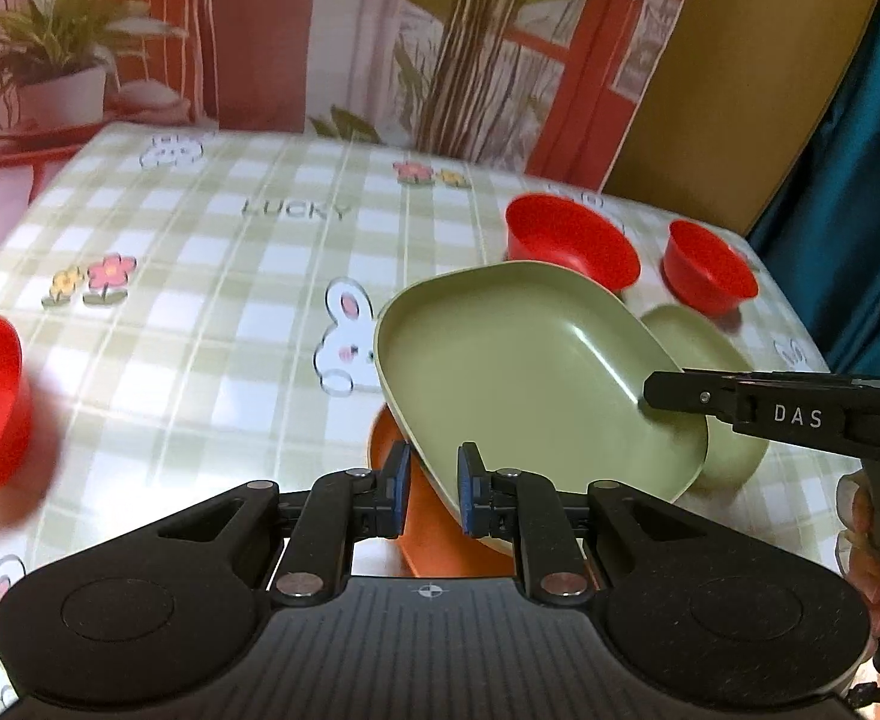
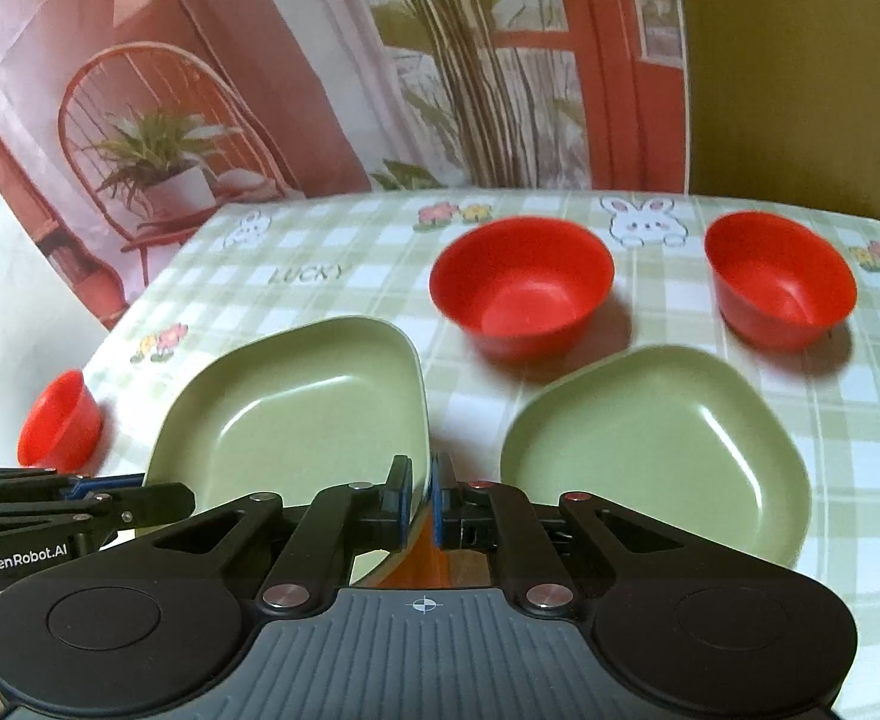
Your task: Organize plates and bowls
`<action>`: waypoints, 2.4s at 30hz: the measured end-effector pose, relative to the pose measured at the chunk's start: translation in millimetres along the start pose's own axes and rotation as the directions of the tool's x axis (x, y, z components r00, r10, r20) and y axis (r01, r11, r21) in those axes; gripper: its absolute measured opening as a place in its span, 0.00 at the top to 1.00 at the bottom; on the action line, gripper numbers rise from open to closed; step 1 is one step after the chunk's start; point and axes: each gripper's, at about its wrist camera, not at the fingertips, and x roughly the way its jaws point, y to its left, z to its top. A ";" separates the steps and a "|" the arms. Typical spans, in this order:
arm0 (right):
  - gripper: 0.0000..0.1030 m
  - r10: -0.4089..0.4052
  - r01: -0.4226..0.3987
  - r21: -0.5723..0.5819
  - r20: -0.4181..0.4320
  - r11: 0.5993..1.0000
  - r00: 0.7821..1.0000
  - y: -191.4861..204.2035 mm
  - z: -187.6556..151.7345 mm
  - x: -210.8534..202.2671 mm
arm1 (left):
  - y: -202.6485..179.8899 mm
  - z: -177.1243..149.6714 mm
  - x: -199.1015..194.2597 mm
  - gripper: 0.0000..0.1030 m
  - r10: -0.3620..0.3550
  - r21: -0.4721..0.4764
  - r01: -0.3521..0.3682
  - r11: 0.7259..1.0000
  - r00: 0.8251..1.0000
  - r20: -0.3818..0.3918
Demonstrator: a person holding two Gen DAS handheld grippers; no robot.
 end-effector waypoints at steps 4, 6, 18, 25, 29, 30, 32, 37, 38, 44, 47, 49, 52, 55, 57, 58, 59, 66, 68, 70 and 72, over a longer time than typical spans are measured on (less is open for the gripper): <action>0.93 0.000 0.000 0.009 -0.015 1.000 1.000 -1.1 -9.4 1.7 | 1.1 -3.8 1.4 0.83 0.001 -0.007 -0.001 1.000 1.000 -0.004; 0.93 0.001 -0.001 0.016 -0.021 1.000 1.000 -2.2 -12.0 2.9 | 1.9 -4.6 1.2 0.83 -0.004 -0.014 0.004 1.000 1.000 -0.005; 0.93 -0.013 0.013 -0.002 -0.026 1.000 1.000 -4.2 -19.5 7.8 | -1.2 -15.7 7.4 0.83 -0.015 -0.029 0.014 0.999 0.999 -0.034; 0.93 -0.020 0.019 -0.038 -0.006 0.999 1.000 -0.2 -22.7 10.6 | 1.4 -18.9 11.8 0.83 -0.005 -0.039 0.003 0.999 0.999 -0.037; 0.91 -0.019 0.019 -0.055 -0.004 0.998 1.000 2.6 -24.4 11.1 | 2.1 -20.5 12.1 0.81 0.004 -0.044 -0.006 0.999 0.999 -0.039; 0.90 -0.020 0.020 -0.056 -0.002 0.998 1.000 2.9 -24.6 10.9 | 2.8 -20.6 12.3 0.80 0.004 -0.048 -0.006 0.999 0.999 -0.041; 0.88 -0.021 0.021 -0.059 0.005 0.998 1.000 1.8 -24.8 10.6 | 3.8 -20.7 12.5 0.79 0.003 -0.053 -0.005 0.999 0.999 -0.044; 0.85 -0.021 0.023 -0.061 0.026 0.998 0.999 0.9 -24.5 6.6 | 5.1 -20.3 11.4 0.75 0.008 -0.061 -0.010 0.998 0.999 -0.036; 0.85 -0.024 0.026 -0.062 0.026 0.998 0.999 0.4 -24.2 6.7 | 5.8 -20.5 11.2 0.75 0.008 -0.063 -0.010 0.998 0.999 -0.034; 0.88 -0.041 0.045 -0.075 0.049 0.996 0.998 -3.2 -26.4 3.5 | 9.2 -21.9 11.6 0.71 0.014 -0.086 -0.017 0.996 0.999 -0.038; 0.94 -0.034 0.037 -0.052 0.062 0.998 0.998 -7.7 -26.0 1.5 | 10.3 -21.8 11.6 0.71 0.012 -0.097 -0.016 0.995 0.999 -0.037; 0.97 -0.022 0.024 -0.032 0.065 0.999 0.998 -11.1 -25.3 1.6 | 8.9 -22.1 11.8 0.71 0.012 -0.096 -0.016 0.995 0.999 -0.037; 0.98 -0.011 0.012 -0.019 0.061 1.000 0.998 -13.4 -26.3 3.7 | 9.2 -22.5 11.3 0.71 0.005 -0.093 -0.008 0.996 0.999 -0.037; 0.99 -0.008 0.009 -0.017 0.055 1.000 0.998 -13.5 -28.0 5.7 | 10.6 -22.9 11.4 0.71 -0.006 -0.099 0.002 0.995 0.999 -0.035; 0.99 -0.007 0.008 -0.012 0.053 1.000 0.999 -13.7 -29.8 6.7 | 11.3 -23.4 11.7 0.71 -0.014 -0.104 0.010 0.995 0.999 -0.036; 0.99 -0.006 0.007 -0.008 0.053 1.000 0.999 -13.9 -30.4 7.2 | 11.3 -23.5 12.2 0.71 -0.016 -0.104 0.012 0.994 0.999 -0.038; 0.99 -0.005 0.006 -0.005 0.051 1.000 0.999 -14.1 -31.0 7.7 | 11.5 -23.9 12.8 0.71 -0.017 -0.106 0.012 0.994 0.999 -0.040; 0.92 0.013 -0.014 0.013 0.074 1.000 0.997 -17.9 -26.7 0.5 | 12.3 -19.8 9.1 0.71 0.001 -0.110 -0.003 0.994 1.000 -0.022; 0.90 0.010 -0.011 0.017 0.097 1.000 0.995 -21.1 -22.3 -4.7 | 10.6 -15.0 3.5 0.71 0.017 -0.095 -0.016 0.995 1.000 0.008; 0.90 -0.005 0.003 0.016 0.123 1.000 0.992 -25.9 -16.7 -10.0 | 8.8 -8.0 -2.8 0.71 0.024 -0.079 -0.020 0.997 0.999 0.043; 0.90 -0.029 0.026 0.021 0.155 0.999 0.988 -32.4 -11.5 -16.6 | 7.1 -0.4 -8.2 0.71 0.022 -0.067 -0.017 0.998 0.997 0.078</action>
